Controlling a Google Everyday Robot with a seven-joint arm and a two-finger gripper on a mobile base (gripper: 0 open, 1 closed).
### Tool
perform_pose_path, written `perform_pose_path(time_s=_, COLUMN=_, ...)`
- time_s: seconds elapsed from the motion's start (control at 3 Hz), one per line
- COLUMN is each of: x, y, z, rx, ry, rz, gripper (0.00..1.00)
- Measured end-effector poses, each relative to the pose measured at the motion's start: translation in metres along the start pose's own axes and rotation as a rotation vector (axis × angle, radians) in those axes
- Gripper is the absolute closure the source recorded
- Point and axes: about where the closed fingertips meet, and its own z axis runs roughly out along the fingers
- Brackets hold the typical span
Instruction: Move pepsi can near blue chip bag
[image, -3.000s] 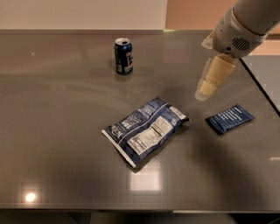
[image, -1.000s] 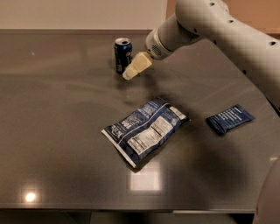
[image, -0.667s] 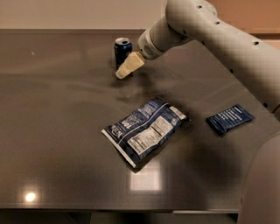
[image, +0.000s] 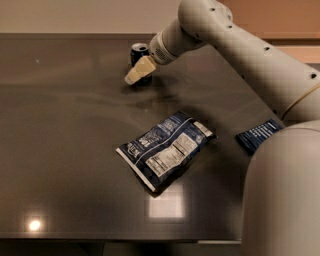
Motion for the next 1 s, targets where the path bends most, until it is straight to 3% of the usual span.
perform_pose_path(time_s=0.67, x=-0.0052, y=-0.0206, z=0.0079, rx=0.011, ry=-0.027, rz=0.023, gripper=0.41)
perform_pose_path(time_s=1.0, x=-0.0054, y=-0.017, z=-0.0009, rx=-0.002, ry=-0.031, rz=0.029, gripper=0.65)
